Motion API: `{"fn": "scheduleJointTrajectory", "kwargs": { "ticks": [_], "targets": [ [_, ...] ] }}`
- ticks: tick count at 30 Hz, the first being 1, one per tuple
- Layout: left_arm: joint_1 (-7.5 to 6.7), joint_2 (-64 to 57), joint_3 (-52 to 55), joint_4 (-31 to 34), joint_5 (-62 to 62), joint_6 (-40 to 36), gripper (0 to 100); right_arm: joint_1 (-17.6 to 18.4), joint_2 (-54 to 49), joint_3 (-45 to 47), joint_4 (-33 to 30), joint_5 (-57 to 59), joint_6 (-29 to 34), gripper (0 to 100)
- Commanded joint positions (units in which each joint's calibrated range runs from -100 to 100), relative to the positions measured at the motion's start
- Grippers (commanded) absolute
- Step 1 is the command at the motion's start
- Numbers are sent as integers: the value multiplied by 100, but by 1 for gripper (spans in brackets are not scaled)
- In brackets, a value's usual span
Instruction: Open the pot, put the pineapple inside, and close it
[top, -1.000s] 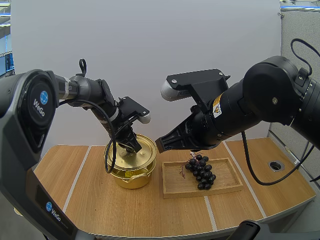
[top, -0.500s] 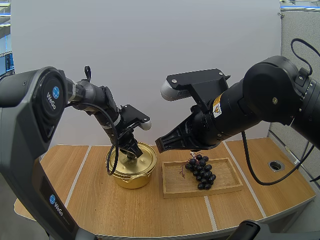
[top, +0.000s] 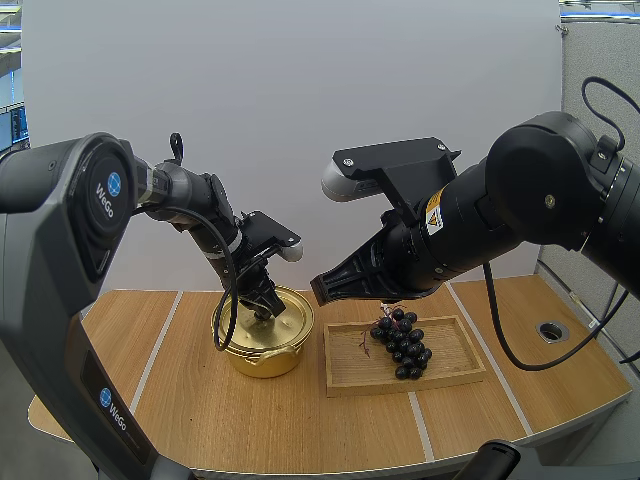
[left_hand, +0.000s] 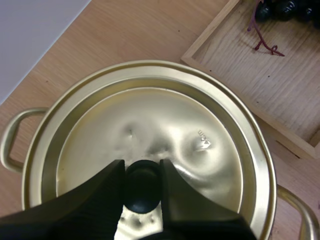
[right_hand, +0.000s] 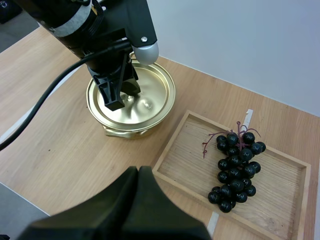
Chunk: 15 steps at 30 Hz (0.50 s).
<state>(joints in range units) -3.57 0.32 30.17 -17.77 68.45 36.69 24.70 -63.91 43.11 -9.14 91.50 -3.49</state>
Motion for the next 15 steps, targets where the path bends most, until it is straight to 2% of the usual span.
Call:
{"fn": "scheduleJointTrajectory", "kwargs": {
  "ticks": [1,13,15],
  "targets": [
    [-17,143,25,-126,231,3,0,-26,-76,25,-8,-116,15,0],
    [-17,140,25,-126,530,3,0,-26,-76,25,-8,-116,15,0],
    [-17,140,25,-126,636,-7,10,-26,-76,25,-8,-116,15,0]
  ]
}}
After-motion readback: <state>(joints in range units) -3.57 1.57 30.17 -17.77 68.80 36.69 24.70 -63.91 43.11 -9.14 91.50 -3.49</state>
